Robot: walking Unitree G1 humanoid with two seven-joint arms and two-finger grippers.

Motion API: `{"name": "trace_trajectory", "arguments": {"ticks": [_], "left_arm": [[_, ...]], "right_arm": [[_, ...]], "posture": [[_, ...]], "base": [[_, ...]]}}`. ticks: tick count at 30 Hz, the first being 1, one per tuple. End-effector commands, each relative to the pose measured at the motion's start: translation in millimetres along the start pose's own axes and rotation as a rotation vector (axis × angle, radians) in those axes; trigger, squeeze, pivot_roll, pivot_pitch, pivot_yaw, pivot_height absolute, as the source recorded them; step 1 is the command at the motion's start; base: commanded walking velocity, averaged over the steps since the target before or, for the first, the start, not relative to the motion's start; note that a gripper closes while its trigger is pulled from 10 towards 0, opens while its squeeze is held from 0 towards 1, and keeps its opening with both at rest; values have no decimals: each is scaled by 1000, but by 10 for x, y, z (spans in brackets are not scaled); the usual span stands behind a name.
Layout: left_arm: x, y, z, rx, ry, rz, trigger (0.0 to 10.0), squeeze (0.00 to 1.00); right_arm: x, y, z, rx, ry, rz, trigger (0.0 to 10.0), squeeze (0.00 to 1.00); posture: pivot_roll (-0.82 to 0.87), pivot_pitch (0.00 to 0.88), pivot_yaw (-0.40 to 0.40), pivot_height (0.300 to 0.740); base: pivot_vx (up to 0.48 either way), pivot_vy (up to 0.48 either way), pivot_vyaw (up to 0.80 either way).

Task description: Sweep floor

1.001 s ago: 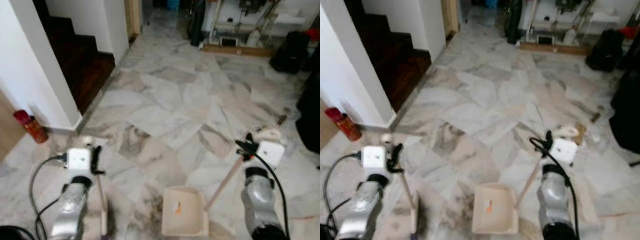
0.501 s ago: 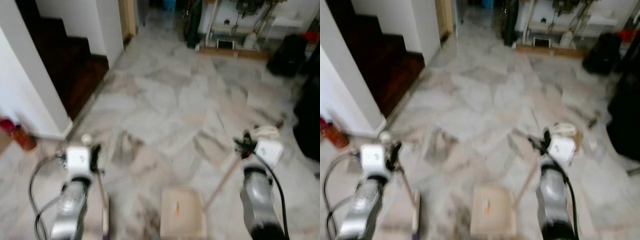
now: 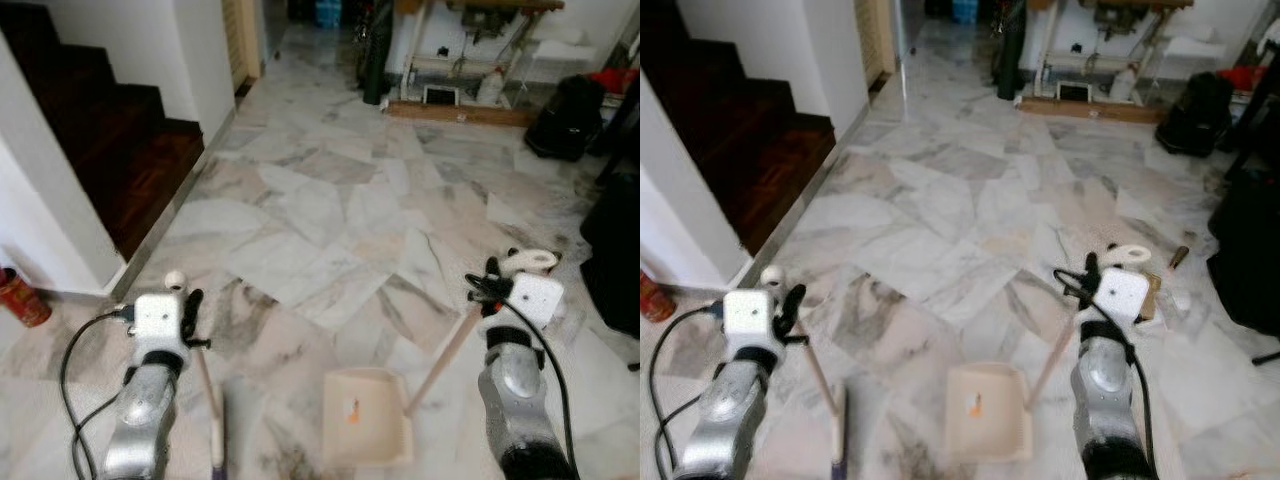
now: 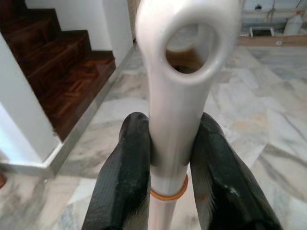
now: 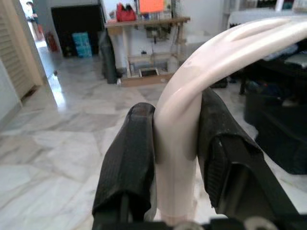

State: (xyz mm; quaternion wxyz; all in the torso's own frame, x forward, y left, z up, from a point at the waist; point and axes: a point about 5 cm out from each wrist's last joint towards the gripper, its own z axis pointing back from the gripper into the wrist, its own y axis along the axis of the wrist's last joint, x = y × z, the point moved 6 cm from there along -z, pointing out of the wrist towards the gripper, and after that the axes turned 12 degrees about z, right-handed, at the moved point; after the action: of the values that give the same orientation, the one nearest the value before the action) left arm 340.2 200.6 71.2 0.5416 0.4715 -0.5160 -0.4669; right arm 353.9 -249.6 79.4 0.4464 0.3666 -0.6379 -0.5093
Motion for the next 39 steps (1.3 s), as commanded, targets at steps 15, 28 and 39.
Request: {"name": "trace_trajectory", "arguments": {"ticks": [15,28,39], "left_arm": [[-57,140,-23,50,1,-11,10000,0],[-79,155,-39,52,3,-15,10000,0],[-104,136,-19,46,-1,-22,10000,0]], "right_arm": [[-35,167,-55,63,5,2,10000,0],[-120,174,-42,67,31,8,10000,0],[-98,147,-8,64,26,10,10000,0]], "posture": [[36,0,-25,740],[40,0,-29,740],[28,0,-23,740]], "base": [[331,0,0],[332,0,0],[330,0,0]]}}
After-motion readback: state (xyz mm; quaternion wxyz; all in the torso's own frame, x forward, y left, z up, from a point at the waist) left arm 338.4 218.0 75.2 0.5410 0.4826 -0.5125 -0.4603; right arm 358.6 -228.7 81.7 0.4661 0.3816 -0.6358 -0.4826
